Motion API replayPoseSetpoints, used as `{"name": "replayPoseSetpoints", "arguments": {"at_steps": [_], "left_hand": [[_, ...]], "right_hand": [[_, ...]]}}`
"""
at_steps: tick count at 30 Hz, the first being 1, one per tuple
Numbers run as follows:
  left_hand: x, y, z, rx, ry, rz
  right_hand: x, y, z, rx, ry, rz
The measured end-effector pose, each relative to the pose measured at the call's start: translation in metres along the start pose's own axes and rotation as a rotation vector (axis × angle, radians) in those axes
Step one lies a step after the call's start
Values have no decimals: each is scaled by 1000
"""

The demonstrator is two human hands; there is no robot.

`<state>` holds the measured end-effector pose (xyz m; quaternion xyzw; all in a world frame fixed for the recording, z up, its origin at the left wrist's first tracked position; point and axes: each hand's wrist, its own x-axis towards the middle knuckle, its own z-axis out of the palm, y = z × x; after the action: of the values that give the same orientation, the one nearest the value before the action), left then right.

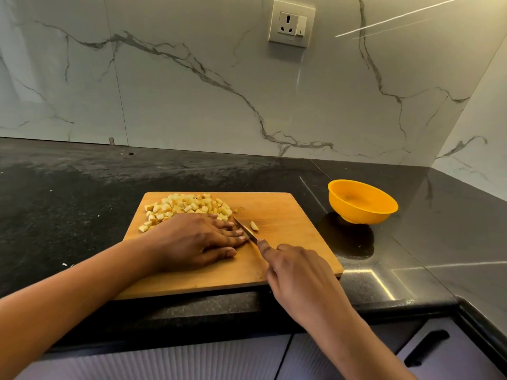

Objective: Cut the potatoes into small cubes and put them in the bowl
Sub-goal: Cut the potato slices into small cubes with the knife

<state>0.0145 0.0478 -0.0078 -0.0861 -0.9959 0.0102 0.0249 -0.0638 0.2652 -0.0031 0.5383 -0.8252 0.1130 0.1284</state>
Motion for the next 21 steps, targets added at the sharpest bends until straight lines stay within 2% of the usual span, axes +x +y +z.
{"name": "replayPoseSetpoints", "arguments": {"at_steps": [3, 6, 8, 12, 13, 15, 18, 21], "left_hand": [[-1, 0, 1, 7, 17, -1], [-1, 0, 2, 18, 52, 3], [-1, 0, 2, 2, 97, 9], [-4, 3, 4, -14, 291, 30], [-3, 3, 5, -12, 359, 24], [1, 6, 0, -71, 423, -66], [15, 13, -9, -70, 285, -247], [29, 20, -9, -22, 200, -279]], "right_hand": [[-6, -3, -3, 6, -54, 6], [-29, -7, -12, -26, -38, -12], [-39, -3, -16, -63, -34, 43], [-38, 2, -31, -42, 27, 115], [-38, 7, -28, 40, 83, 116], [-33, 15, -21, 51, 116, 94], [-27, 15, -15, 79, 105, 118], [-25, 15, -8, 83, 103, 170]]}}
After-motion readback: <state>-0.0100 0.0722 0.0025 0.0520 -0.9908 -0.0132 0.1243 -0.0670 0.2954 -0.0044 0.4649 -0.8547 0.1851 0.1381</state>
